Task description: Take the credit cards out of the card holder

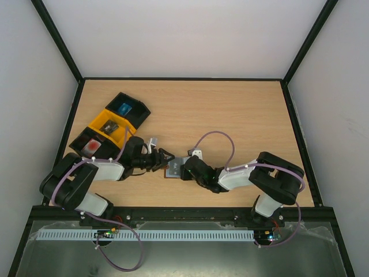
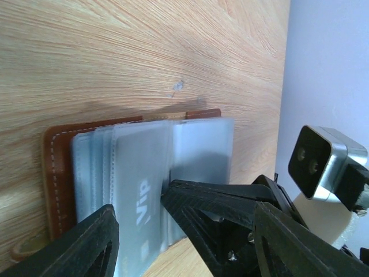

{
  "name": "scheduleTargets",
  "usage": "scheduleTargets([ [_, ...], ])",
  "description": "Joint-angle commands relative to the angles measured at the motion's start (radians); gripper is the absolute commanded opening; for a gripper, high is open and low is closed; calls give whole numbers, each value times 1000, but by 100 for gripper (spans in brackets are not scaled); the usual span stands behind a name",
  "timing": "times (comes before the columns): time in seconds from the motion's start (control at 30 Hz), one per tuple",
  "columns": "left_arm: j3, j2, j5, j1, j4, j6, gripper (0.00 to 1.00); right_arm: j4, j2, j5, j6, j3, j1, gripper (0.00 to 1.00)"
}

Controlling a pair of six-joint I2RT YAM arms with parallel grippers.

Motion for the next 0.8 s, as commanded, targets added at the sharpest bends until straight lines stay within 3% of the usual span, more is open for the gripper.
scheduleTargets([
  [0.0, 11, 14, 21, -8, 46, -3, 65, -18, 23, 1, 14, -32, -2, 2],
  [0.77, 36, 103, 52, -27, 94, -16, 65, 3, 34, -6, 9, -37, -2, 2],
])
